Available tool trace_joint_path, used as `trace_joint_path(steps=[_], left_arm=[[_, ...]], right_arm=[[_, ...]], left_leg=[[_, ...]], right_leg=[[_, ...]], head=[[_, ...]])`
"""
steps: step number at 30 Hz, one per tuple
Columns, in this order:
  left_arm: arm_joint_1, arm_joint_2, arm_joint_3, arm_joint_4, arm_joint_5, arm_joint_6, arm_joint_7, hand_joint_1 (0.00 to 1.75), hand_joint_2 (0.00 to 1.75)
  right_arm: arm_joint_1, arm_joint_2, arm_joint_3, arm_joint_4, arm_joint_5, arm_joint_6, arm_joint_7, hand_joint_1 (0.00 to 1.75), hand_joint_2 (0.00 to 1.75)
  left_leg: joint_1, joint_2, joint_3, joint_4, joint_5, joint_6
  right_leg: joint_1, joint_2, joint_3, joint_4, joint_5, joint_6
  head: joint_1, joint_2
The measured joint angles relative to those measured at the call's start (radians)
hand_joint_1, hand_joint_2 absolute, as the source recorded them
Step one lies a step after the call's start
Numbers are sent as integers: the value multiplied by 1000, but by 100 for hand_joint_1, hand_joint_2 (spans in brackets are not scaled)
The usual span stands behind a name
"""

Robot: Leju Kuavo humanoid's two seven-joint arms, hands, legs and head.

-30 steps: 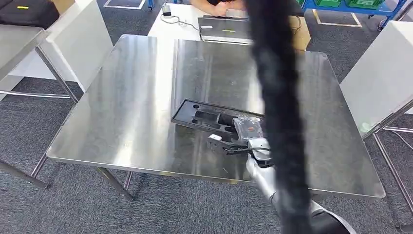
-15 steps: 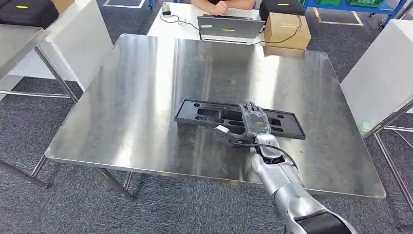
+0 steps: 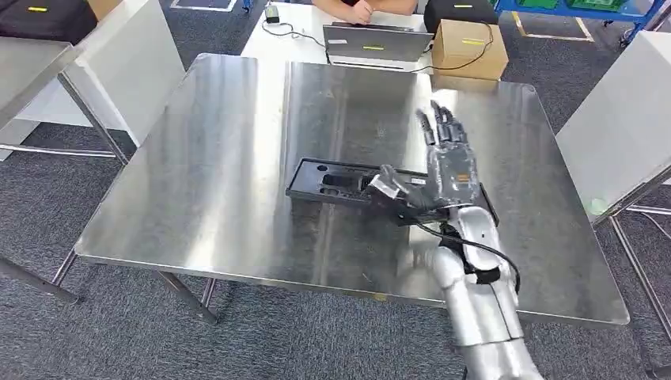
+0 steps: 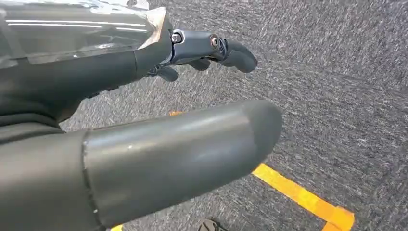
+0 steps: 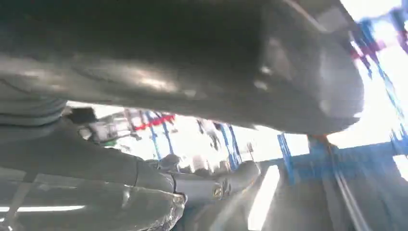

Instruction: Take the parts from the cabinet and place them on the table.

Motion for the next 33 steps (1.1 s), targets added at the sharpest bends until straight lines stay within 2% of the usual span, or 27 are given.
trace_joint_path(steps=[2,5,7,10,14,15,18,22,24,25,26,27,29,30,31,32,33], left_arm=[[0,0,0,-3,-5,1,-5,0,0],[0,-1,0,-4,-7,12,-15,0,0],[2,-1,0,-4,-3,16,-19,0,0],[4,-2,0,-4,-2,18,-23,0,0],[8,-4,1,-4,8,38,-16,0,0],[11,-4,3,-4,13,45,-7,0,0],[15,-5,18,-4,20,67,5,0,0],[15,-5,30,-5,32,67,11,0,0],[15,-5,32,-6,32,67,12,0,0],[15,-6,33,-6,32,67,13,0,0],[14,-8,34,-6,32,67,17,0,0],[13,-7,36,-6,32,69,20,0,0],[13,-8,41,-6,32,71,27,0,0],[13,-10,42,-6,32,70,31,0,0],[14,-10,43,-6,32,68,36,0,0],[14,-10,45,-6,32,63,40,0,0],[14,-12,47,-6,31,58,44,0,0]], right_arm=[[64,0,-2,-181,-91,-29,-40,0,0],[176,5,-2,-443,-235,-163,-138,0,0],[261,10,-1,-600,-267,-251,-182,0,0],[338,12,0,-751,-288,-302,-202,0,0],[456,12,12,-888,-418,-442,-321,0,0],[495,13,19,-909,-440,-457,-337,0,0],[589,20,43,-917,-463,-455,-354,0,0],[638,37,59,-917,-470,-424,-353,0,0],[648,43,65,-917,-473,-418,-353,0,0],[651,46,67,-917,-474,-415,-353,0,0],[655,46,68,-917,-476,-409,-353,0,0],[656,47,68,-917,-476,-401,-352,0,0],[663,49,67,-917,-476,-393,-351,0,0],[666,51,66,-916,-476,-391,-351,0,0],[667,52,64,-915,-470,-384,-347,0,0],[667,55,56,-914,-466,-378,-334,0,0],[663,60,38,-913,-488,-362,-314,0,0]], left_leg=[[0,0,0,0,0,0],[0,0,0,0,-1,-1],[0,-1,0,0,-3,-3],[0,3,3,-1,-5,-5],[0,1,4,-1,-5,-5],[-1,1,4,1,-7,-4],[-4,3,7,1,-11,-1],[-11,3,8,1,-14,6],[-15,3,8,0,-13,11],[-9,6,13,-12,-3,20],[-3,9,21,-22,2,25],[1,10,22,-25,5,30],[0,11,18,-26,5,31],[0,11,16,-25,5,31],[0,11,16,-25,5,30],[2,11,16,-25,6,28],[3,10,16,-25,8,25]], right_leg=[[0,0,0,0,0,0],[0,0,-1,0,-1,-1],[0,-1,0,0,-2,-2],[0,4,1,0,-4,0],[0,3,3,-1,-4,0],[-1,3,4,-2,-4,1],[-6,5,5,-2,-4,2],[-13,4,5,-3,-6,6],[-15,4,7,-6,-4,14],[-10,5,11,-4,-4,21],[-17,4,8,15,-20,18],[-14,5,-15,65,-53,12],[-15,5,-92,223,-124,4],[-16,5,-122,283,-141,6],[-16,4,-134,304,-138,12],[-18,4,-120,273,-113,25],[-21,4,-88,205,-77,37]], head=[[0,0],[0,0],[0,0],[0,0],[0,0],[0,0],[0,1],[0,1],[0,1],[0,1],[0,1],[3,1],[3,1],[3,2],[3,2],[4,2],[3,2]])
